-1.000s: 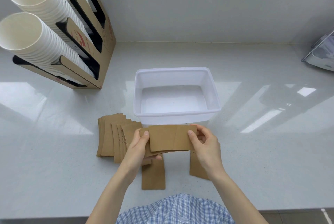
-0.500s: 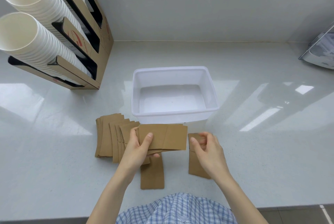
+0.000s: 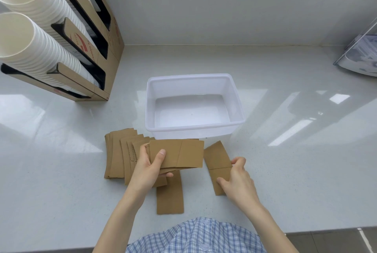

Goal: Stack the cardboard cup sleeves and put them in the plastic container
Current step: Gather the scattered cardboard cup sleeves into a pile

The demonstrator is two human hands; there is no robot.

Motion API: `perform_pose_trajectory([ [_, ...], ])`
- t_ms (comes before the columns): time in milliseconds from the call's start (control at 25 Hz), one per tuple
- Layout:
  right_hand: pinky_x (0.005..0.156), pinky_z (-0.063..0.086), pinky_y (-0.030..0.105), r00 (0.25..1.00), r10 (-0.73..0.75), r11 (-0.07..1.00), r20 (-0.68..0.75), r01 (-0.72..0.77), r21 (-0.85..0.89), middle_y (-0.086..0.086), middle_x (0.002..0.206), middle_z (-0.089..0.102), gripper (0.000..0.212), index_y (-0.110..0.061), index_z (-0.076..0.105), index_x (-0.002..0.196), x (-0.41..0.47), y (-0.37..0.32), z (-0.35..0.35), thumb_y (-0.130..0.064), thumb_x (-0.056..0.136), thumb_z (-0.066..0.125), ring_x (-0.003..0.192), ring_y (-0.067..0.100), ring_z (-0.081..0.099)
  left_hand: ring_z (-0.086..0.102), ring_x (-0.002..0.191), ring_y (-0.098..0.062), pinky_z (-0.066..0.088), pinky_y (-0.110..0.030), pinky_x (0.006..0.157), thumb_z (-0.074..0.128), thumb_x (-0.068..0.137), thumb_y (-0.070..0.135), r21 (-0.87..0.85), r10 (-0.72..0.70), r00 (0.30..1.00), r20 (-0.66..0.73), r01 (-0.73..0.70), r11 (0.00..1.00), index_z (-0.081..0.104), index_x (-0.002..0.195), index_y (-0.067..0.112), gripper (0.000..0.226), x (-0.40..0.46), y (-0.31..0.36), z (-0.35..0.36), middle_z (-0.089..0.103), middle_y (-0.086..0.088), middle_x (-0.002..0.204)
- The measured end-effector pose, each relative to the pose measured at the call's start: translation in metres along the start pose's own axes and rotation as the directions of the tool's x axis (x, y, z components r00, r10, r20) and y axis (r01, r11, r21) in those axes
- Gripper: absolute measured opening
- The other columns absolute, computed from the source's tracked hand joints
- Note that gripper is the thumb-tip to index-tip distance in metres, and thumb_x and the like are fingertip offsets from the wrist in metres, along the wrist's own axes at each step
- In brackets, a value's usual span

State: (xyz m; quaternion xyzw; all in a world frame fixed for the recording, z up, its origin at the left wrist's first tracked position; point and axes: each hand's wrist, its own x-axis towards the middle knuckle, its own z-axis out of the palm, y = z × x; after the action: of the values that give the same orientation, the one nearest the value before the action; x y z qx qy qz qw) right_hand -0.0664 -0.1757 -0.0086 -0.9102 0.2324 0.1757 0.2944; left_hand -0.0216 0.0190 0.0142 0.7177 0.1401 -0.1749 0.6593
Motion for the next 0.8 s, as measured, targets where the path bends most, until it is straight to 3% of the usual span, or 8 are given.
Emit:
perform_pose_trajectory([
  [80,0.069,0.047,0.033,1.0,-0.015,0.972,0.008,0.013,0.233,0.01,0.097,0.061,0.034,-0.018,0.03,0.11,-0.001,0.002,-0.006,-0.012,0.086,0.054,0.078,0.024,0.058,0.065,0.055,0.001,0.059,-0.025,0.059,0.045,0.091,0.021,-0.013,0.008,1.0,-0.019,-0.008,1.0,0.036,0.117,0.018,0.028,0.001,-0.001,-0.005,0.059,0.005,0.094],
  [200,0.058,0.045,0.017,0.999,-0.009,0.862,-0.039,0.027,0.507,0.005,0.094,0.063,0.023,-0.02,0.043,0.109,0.0,0.008,-0.015,-0.011,0.089,0.049,0.076,0.016,0.059,0.066,0.058,0.003,0.058,-0.019,0.054,0.045,0.091,0.021,-0.036,0.007,0.999,-0.051,-0.009,0.999,0.035,0.121,0.017,0.032,0.003,-0.001,-0.013,0.059,0.005,0.096],
  [240,0.054,0.043,0.01,0.997,-0.011,0.823,-0.071,0.05,0.566,0.004,0.093,0.064,0.019,-0.02,0.046,0.106,0.0,0.009,-0.018,-0.011,0.09,0.047,0.076,0.012,0.058,0.065,0.058,0.003,0.058,-0.019,0.054,0.045,0.091,0.02,-0.041,0.009,0.998,-0.066,-0.011,0.999,0.035,0.121,0.015,0.033,0.003,0.0,-0.016,0.059,0.003,0.098],
  [320,0.055,0.042,0.011,0.991,-0.028,0.772,-0.127,0.102,0.628,0.005,0.087,0.064,0.016,-0.024,0.049,0.095,0.0,0.008,-0.024,-0.01,0.091,0.043,0.071,0.01,0.055,0.066,0.06,0.0,0.057,-0.019,0.052,0.045,0.091,0.02,-0.041,0.016,0.996,-0.091,-0.019,0.999,0.037,0.12,0.014,0.031,0.003,0.001,-0.02,0.058,0.001,0.101],
  [400,0.058,0.039,0.021,0.985,-0.077,0.75,-0.153,0.158,0.643,0.009,0.079,0.063,0.022,-0.028,0.052,0.086,0.001,0.006,-0.029,-0.008,0.089,0.043,0.065,0.013,0.05,0.066,0.064,-0.005,0.057,-0.019,0.051,0.045,0.091,0.02,-0.035,0.016,0.995,-0.102,-0.02,0.999,0.037,0.119,0.014,0.03,0.003,0.003,-0.022,0.057,0.001,0.101],
  [520,0.054,0.038,0.012,0.968,-0.219,0.741,-0.119,0.244,0.626,0.0,0.072,0.059,0.024,-0.03,0.057,0.084,0.003,-0.006,-0.03,-0.008,0.088,0.047,0.06,0.004,0.048,0.066,0.058,-0.002,0.059,-0.026,0.057,0.045,0.091,0.02,-0.014,0.002,0.998,-0.065,-0.003,1.0,0.035,0.125,0.012,0.037,0.003,0.002,-0.02,0.059,0.005,0.097],
  [680,0.067,0.041,0.003,0.93,-0.357,0.774,-0.088,0.347,0.529,-0.014,0.09,0.065,0.023,-0.033,0.062,0.089,0.007,-0.029,-0.021,-0.012,0.087,0.053,0.077,-0.009,0.056,0.066,0.061,-0.001,0.057,-0.023,0.051,0.042,0.092,0.021,-0.038,-0.033,0.999,0.024,0.034,0.999,0.037,0.122,0.013,0.031,0.0,0.001,-0.012,0.062,0.005,0.095],
  [800,0.076,0.036,-0.002,0.894,-0.425,0.801,-0.144,0.446,0.4,-0.01,0.097,0.059,0.022,-0.024,0.065,0.103,0.01,-0.04,-0.016,-0.014,0.086,0.055,0.087,-0.01,0.053,0.066,0.056,-0.001,0.059,-0.027,0.058,0.038,0.093,0.026,-0.064,-0.067,0.996,0.063,0.071,0.995,0.042,0.117,0.016,0.026,-0.003,0.002,-0.005,0.061,0.004,0.095],
])
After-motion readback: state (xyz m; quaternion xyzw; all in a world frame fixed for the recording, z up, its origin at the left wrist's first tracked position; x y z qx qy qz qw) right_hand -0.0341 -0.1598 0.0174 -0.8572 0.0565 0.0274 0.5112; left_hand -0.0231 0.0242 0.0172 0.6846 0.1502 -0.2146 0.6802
